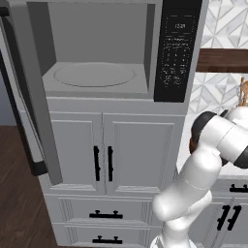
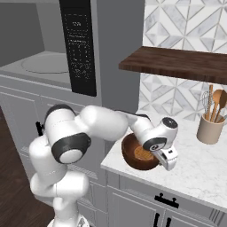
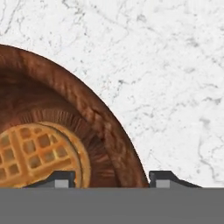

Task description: Open the microwave, place the bowl with waffle inside the microwave, then close the microwave door and turn it on.

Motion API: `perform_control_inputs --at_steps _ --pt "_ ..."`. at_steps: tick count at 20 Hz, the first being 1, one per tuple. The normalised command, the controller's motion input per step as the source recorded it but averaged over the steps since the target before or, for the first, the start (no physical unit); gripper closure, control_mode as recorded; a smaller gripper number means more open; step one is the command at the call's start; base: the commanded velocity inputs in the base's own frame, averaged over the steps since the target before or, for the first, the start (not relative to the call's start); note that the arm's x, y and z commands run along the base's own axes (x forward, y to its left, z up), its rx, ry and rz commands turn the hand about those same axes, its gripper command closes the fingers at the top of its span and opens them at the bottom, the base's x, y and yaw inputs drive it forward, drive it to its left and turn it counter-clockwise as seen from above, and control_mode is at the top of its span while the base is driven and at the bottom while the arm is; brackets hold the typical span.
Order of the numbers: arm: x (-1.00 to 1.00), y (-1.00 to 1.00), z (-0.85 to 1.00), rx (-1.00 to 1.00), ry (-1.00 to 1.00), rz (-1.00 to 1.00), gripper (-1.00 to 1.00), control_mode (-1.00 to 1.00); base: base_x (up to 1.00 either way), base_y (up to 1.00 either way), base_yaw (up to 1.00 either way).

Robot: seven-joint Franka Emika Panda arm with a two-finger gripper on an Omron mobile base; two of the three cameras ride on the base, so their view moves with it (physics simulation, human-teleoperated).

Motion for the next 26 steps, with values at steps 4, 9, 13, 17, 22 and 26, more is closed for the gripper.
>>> perform_control_inputs --at_steps 4,9,13,17,22,26 --pt "-0.02 0.0 -0.23 0.0 0.0 0.01 1.0 -1.0 0.0 0.0 0.0" --pt "-0.28 0.13 -0.41 -0.06 0.0 0.0 1.0 -1.0 0.0 0.0 0.0" --pt "-0.28 0.46 -0.47 -0.12 0.02 0.0 1.0 -1.0 0.0 0.0 0.0" --pt "-0.28 0.49 -0.11 -0.02 0.03 -0.03 1.0 -1.0 0.0 0.0 0.0" --pt "-0.4 0.61 0.1 0.08 -0.09 -0.09 1.0 -1.0 0.0 0.0 0.0" --pt "-0.48 0.61 0.29 0.16 -0.14 -0.16 1.0 -1.0 0.0 0.0 0.0"
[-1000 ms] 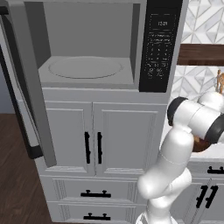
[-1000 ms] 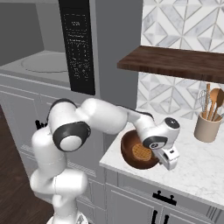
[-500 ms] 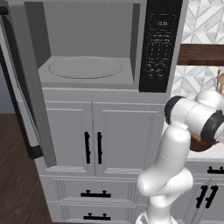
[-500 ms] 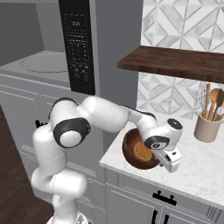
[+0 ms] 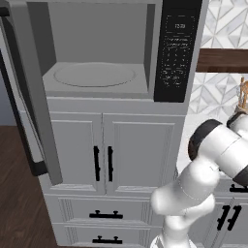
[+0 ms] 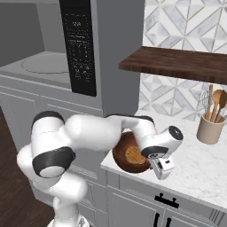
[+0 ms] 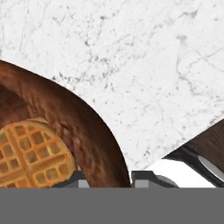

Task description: Open the microwave, place the bowl with waffle inside the microwave, then close the microwave door and turn it on.

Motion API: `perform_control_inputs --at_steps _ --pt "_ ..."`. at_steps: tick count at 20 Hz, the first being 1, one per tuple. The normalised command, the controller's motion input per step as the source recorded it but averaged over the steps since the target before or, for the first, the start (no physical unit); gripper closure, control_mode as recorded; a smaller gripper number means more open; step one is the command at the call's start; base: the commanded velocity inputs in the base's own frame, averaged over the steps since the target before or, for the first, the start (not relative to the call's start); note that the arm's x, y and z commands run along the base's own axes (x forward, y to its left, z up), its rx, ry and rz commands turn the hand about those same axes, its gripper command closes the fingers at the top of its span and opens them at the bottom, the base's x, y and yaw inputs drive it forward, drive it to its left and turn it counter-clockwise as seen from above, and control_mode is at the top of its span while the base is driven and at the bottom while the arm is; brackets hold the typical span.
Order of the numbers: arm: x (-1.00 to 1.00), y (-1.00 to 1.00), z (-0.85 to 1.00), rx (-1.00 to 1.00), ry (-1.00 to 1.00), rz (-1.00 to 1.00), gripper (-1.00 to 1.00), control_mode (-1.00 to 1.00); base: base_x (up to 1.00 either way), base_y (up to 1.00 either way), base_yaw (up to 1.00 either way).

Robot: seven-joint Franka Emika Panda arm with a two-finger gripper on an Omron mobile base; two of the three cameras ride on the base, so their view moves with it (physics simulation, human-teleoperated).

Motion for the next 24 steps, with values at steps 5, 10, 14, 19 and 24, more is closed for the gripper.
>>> perform_control_inputs --at_steps 5,10,14,19,24 --pt "-0.76 0.25 0.74 0.19 -0.11 -0.22 1.0 -1.0 0.0 0.0 0.0" --pt "-0.89 0.09 0.89 0.1 -0.04 -0.21 1.0 -1.0 0.0 0.0 0.0" --pt "-0.93 0.23 1.0 0.08 -0.01 -0.21 1.0 -1.0 0.0 0.0 0.0" --pt "-0.96 0.6 0.89 0.0 -0.06 -0.22 1.0 -1.0 0.0 0.0 0.0" --pt "-0.91 0.74 0.73 0.0 -0.17 -0.22 1.0 -1.0 0.0 0.0 0.0"
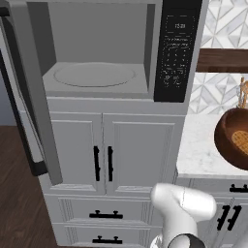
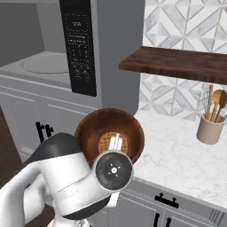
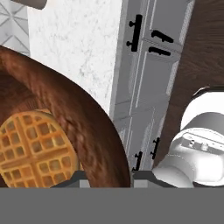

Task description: Open the microwave, place the bowl with waffle inside the microwave, then close the microwave door and turn it on.

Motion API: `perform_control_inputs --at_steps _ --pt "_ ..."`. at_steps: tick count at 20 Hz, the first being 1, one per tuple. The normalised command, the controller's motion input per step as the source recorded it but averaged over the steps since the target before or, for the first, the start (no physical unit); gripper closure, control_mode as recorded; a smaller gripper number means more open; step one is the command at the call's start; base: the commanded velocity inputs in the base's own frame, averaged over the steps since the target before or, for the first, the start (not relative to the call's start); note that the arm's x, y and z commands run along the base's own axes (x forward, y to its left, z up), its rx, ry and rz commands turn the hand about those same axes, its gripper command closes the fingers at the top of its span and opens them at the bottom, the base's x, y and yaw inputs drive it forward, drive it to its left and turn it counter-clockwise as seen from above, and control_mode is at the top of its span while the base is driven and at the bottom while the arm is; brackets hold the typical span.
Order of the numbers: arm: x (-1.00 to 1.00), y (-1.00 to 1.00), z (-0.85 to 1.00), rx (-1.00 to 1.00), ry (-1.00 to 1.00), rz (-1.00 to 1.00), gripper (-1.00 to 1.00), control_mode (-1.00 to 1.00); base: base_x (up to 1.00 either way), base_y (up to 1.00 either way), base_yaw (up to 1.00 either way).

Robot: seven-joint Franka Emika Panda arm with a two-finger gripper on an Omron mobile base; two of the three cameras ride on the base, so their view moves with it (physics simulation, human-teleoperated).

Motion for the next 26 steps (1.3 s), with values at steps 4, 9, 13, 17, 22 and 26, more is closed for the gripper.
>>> perform_control_inputs --at_steps 4,9,13,17,22,26 --pt "-0.64 0.94 0.68 0.0 -0.2 -0.05 1.0 -1.0 0.0 0.0 0.0" --pt "-0.34 1.0 0.73 -0.15 -0.04 0.13 1.0 -1.0 0.0 0.0 0.0" --pt "-0.25 1.0 0.8 -0.18 0.0 0.17 1.0 -1.0 0.0 0.0 0.0" --pt "-0.06 1.0 0.69 -0.13 -0.02 0.06 1.0 -1.0 0.0 0.0 0.0" --pt "0.13 1.0 0.42 -0.03 -0.14 0.01 1.0 -1.0 0.0 0.0 0.0" --pt "0.5 0.83 0.07 0.1 -0.3 -0.08 1.0 -1.0 0.0 0.0 0.0"
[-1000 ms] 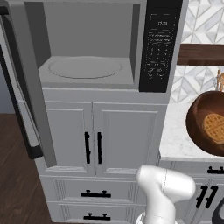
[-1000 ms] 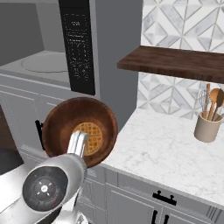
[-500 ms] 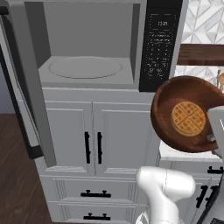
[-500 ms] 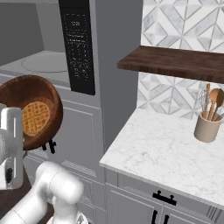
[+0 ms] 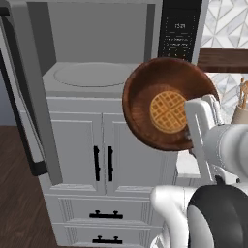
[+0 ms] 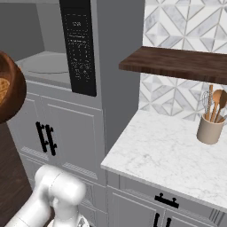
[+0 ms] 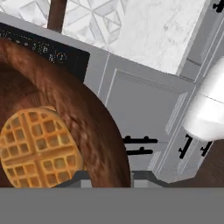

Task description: Open the microwave, place the bowl with waffle inside the microwave, then close the microwave door and turn it on.

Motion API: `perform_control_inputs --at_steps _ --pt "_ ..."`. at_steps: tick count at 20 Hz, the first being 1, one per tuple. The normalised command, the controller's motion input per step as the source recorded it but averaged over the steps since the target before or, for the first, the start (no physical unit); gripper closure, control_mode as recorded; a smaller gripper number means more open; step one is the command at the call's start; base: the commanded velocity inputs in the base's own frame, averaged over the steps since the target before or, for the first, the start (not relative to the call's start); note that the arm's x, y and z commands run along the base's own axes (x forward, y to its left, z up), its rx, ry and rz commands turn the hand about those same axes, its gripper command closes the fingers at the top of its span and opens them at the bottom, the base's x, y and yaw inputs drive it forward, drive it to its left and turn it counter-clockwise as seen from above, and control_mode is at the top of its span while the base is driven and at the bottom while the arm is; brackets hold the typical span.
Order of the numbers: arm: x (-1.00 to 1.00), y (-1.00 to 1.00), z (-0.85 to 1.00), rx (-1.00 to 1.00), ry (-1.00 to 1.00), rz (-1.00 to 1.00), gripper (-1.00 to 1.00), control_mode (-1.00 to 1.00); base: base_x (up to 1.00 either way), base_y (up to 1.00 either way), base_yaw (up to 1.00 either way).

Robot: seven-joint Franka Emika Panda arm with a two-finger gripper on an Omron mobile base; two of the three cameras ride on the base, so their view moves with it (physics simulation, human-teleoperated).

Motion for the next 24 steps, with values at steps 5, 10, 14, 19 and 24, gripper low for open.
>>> perform_control_inputs --at_steps 5,10,14,19,24 --pt "0.9 0.23 0.13 0.12 -0.04 0.03 1.0 -1.0 0.0 0.0 0.0" --pt "0.99 0.0 0.05 0.06 0.16 0.2 1.0 -1.0 0.0 0.0 0.0" --pt "0.48 0.42 0.01 0.0 0.04 0.03 1.0 -1.0 0.0 0.0 0.0" --pt "0.48 0.53 0.08 0.0 -0.02 0.0 1.0 -1.0 0.0 0.0 0.0" --pt "0.7 0.36 0.12 0.0 -0.01 0.0 1.0 -1.0 0.0 0.0 0.0"
